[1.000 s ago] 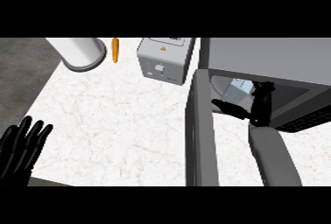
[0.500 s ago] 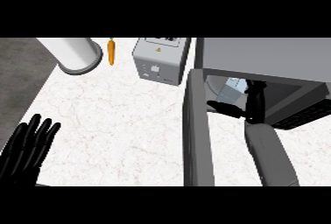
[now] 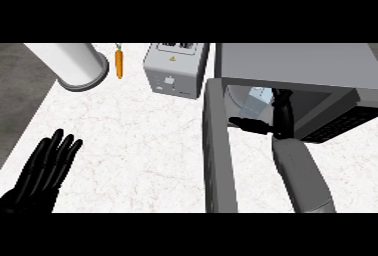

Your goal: Pick up the milk, place it into the microwave and close the microwave

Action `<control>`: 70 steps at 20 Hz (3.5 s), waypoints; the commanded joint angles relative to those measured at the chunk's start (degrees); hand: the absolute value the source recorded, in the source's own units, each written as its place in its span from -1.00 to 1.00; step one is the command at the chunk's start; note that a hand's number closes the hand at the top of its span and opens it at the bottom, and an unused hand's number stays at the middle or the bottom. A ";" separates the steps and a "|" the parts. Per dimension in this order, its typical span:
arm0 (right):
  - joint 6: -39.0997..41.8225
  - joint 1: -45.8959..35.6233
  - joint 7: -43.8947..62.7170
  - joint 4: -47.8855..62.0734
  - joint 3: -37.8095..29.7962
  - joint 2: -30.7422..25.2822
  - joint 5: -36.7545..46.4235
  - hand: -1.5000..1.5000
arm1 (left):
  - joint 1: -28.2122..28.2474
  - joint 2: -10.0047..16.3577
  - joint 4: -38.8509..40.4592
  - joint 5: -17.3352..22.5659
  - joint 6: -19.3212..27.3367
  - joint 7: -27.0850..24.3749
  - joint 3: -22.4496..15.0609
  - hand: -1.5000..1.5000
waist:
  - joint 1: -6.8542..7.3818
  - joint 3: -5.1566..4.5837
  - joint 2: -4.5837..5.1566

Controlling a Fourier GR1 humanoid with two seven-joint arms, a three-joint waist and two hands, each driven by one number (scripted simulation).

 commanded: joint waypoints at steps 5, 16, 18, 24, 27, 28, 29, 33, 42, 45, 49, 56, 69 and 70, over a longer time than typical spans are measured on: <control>11.34 -5.08 11.54 10.14 -3.06 -0.58 -6.20 -1.00 | -1.39 -0.61 2.57 -1.12 -1.08 1.60 -4.19 -1.00 | -1.88 0.46 2.00; 19.69 -4.58 9.08 14.58 -4.00 -3.65 -9.61 -1.00 | -10.49 0.61 12.22 -9.70 -3.33 0.69 -10.03 1.00 | -5.09 0.35 0.75; 19.39 2.38 8.36 9.33 -0.99 -1.51 -8.35 -1.00 | -10.21 -0.35 14.40 -13.06 -2.25 -0.77 -11.97 1.00 | -5.76 0.30 0.41; 26.23 13.92 16.10 -9.79 2.53 -2.90 -11.18 -1.00 | -14.96 -1.11 21.60 -16.13 -0.44 -1.76 -12.59 1.00 | -6.62 0.25 0.13; 26.26 16.72 19.34 -15.30 2.96 -4.46 -11.37 -1.00 | -15.17 -0.59 26.31 -19.16 -2.21 -3.76 -16.35 1.00 | -6.47 0.25 0.25; 27.65 20.23 17.73 -17.41 4.23 -4.09 -11.02 -1.00 | -18.39 0.14 28.09 -18.98 -3.53 -1.26 -15.91 1.00 | -7.32 0.23 0.16; 27.89 20.39 19.24 -19.21 4.32 -3.47 -11.81 -1.00 | -16.42 -1.48 31.73 -21.18 -1.32 -4.11 -20.41 1.00 | -7.33 0.21 0.19; 25.84 27.44 19.87 -28.27 5.96 -2.46 -11.25 -1.00 | -21.60 -1.52 35.39 -19.12 2.75 -1.51 -26.34 1.00 | -6.51 0.27 0.38; 32.95 41.05 26.45 -48.30 3.23 -7.41 -18.50 -1.00 | -29.15 -1.53 48.31 -14.04 14.12 -5.83 -41.65 1.00 | -7.20 0.25 0.46; 32.84 42.09 28.86 -53.19 3.10 -7.01 -19.93 -1.00 | -32.19 -1.53 52.80 -12.87 20.55 -6.67 -49.40 1.00 | -7.32 0.23 0.51; 37.36 40.27 32.86 -55.64 1.24 -9.67 -25.86 -1.00 | -42.32 -1.53 59.54 -2.45 30.44 -7.64 -52.79 1.00 | -8.00 0.22 0.76; 41.82 39.82 34.69 -57.07 1.10 -11.91 -30.54 -1.00 | -45.83 -1.52 58.56 8.19 47.24 -10.03 -59.15 1.00 | -11.24 0.13 1.34; 49.90 37.38 40.38 -64.72 4.88 -16.24 -38.25 -1.00 | -61.22 -1.53 64.48 21.22 54.49 -13.76 -54.36 1.00 | -17.33 0.07 2.49; 50.07 36.36 40.35 -64.57 4.90 -16.42 -38.57 -1.00 | -61.27 -1.53 64.82 22.65 55.48 -13.38 -53.94 1.00 | -17.68 0.08 2.82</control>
